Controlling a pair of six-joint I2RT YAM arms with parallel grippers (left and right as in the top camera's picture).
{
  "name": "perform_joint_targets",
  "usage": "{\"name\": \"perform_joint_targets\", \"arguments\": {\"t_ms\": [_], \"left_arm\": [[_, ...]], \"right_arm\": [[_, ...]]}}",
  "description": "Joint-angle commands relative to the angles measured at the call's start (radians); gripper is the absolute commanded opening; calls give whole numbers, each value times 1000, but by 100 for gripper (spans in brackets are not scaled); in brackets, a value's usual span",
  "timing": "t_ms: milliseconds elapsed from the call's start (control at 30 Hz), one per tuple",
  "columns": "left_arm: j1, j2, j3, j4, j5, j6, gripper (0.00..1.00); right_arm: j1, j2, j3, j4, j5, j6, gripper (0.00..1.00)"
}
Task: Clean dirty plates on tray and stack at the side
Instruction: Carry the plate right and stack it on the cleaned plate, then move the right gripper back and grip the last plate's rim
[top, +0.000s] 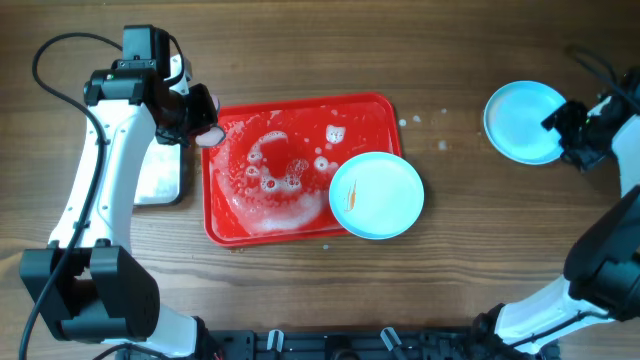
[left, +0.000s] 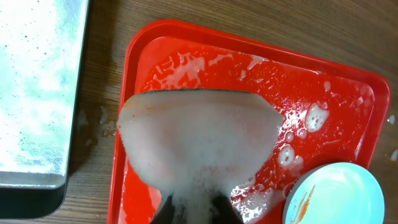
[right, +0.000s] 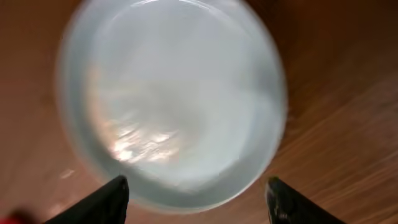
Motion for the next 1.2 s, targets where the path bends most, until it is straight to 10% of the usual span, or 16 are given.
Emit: {"name": "perform_joint_targets", "arguments": {"t_ms": [0, 367, 833, 1167], "left_arm": [[-1, 3, -7, 3, -5, -13, 4], [-1, 3, -7, -5, -5, -13, 4], [-1, 3, -7, -10, -5, -13, 4], [-37, 3, -7, 0, -5, -12, 4]], "right_arm": [[79, -142, 62, -62, -217, -95, 71], [653, -172, -83, -206, 35, 59, 56], [695, -172, -354, -190, 112, 77, 38], [695, -172, -366, -132, 86, 82, 4]]}}
